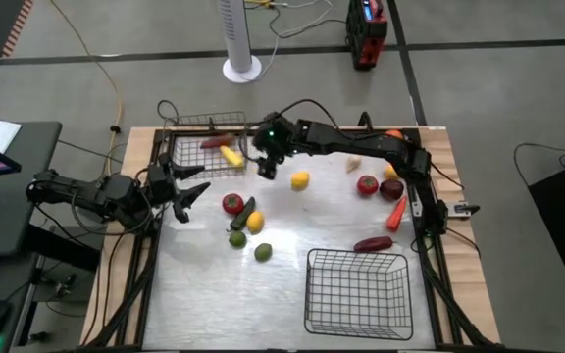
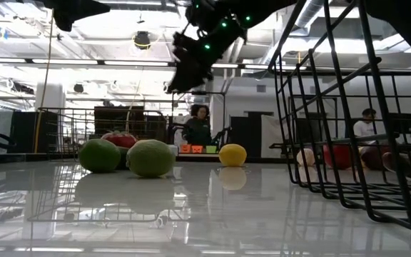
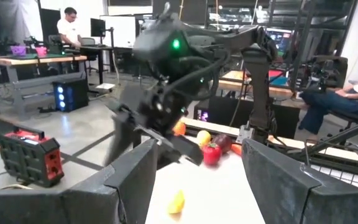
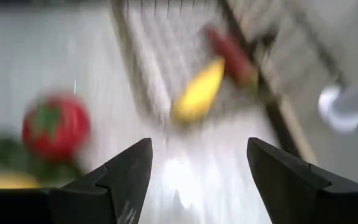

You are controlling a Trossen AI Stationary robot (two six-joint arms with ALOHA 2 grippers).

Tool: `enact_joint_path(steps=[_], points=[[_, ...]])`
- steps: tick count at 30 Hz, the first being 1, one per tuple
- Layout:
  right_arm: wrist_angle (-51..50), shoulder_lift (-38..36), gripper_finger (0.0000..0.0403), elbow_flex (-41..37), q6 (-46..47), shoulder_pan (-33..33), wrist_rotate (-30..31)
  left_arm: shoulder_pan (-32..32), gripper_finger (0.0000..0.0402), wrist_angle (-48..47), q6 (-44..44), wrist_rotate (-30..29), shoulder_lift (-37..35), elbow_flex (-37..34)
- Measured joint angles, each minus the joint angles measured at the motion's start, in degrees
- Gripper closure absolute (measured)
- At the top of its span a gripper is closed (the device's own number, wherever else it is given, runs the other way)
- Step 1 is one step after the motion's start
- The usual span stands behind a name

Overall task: Sort produce into baskets
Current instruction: Put the top left lemon into the bottom wire basket

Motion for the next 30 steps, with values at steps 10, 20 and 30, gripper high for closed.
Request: enact_joint_path(steps=[10,20,30], points=[[-18.1,0.7,0.0111,-7.5,-0.1,-1.6,0.3,0.0,0.0178,0.0,0.3,0.0,0.0,0.0],[-19.3,0.7,0.0111,-10.8,-13.4,0.0,3.5,0.0,0.0178,0.0,0.2,0.0,0.0,0.0],[-13.9,0.7,0.0111,-17.5,-17.8,0.0,3.9,0.0,0.0178,-0.1,0.3,2.7,0.0,0.0]])
